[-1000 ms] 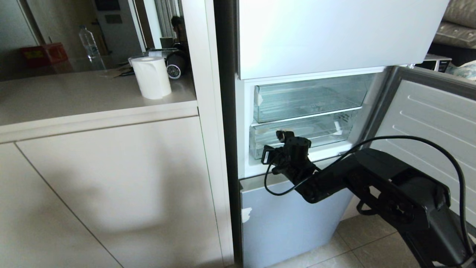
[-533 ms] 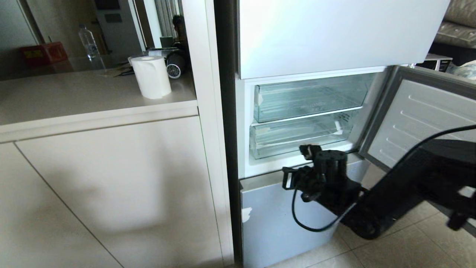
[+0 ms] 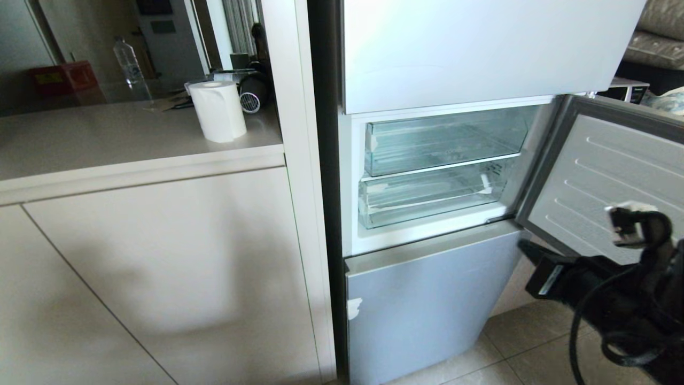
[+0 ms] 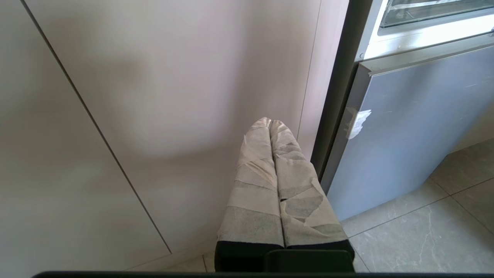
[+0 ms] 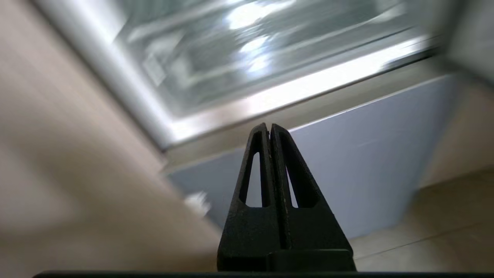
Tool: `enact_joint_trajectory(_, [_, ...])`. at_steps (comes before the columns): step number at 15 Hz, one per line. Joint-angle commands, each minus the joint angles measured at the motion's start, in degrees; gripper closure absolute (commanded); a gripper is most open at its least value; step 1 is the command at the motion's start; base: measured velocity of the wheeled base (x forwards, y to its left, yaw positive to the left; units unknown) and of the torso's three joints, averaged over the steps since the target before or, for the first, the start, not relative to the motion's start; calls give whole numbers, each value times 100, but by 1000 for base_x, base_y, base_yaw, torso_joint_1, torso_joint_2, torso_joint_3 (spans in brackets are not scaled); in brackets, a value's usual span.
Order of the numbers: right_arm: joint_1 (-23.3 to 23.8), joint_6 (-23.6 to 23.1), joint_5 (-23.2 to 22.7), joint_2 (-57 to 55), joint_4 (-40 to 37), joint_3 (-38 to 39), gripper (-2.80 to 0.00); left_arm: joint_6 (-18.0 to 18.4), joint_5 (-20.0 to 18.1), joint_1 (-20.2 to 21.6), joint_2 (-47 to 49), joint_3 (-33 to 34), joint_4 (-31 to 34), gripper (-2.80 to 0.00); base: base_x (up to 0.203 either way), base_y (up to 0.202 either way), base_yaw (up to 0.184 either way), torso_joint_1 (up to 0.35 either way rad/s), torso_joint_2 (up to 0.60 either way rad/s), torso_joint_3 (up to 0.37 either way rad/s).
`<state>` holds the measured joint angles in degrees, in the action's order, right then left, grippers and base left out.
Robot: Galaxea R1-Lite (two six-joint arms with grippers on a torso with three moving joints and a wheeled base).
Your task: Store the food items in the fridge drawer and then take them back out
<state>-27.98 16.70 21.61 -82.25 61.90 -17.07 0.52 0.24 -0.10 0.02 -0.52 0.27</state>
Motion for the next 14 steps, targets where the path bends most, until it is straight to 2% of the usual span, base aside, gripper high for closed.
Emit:
enact_joint_trajectory(1, [122,-25,553,1306,-22,256,0,0,2,1,-2,0,0,0,0,0,0,0,0,0])
enact_joint_trajectory(5, [896,-213,714,3048,-1089,305,0,0,2,1,-2,0,0,0,0,0,0,0,0,0])
enact_joint_trajectory(6, [1216,-187,683,3338,-1371,257,0,0,2,1,-2,0,0,0,0,0,0,0,0,0])
enact_joint_trajectory(7, [1790,-64,574,3452,-1498,159,0,0,2,1,-2,0,0,0,0,0,0,0,0,0])
enact_joint_trajectory(8, [2505,133,386,3466,-1570,25,0,0,2,1,-2,0,0,0,0,0,0,0,0,0])
enact_joint_trajectory(10, [4306,609,-321,3401,-1662,-248,0,0,2,1,-2,0,0,0,0,0,0,0,0,0])
enact_joint_trajectory(14, [8036,1699,-2358,2792,-1723,-856,0,0,2,1,-2,0,0,0,0,0,0,0,0,0])
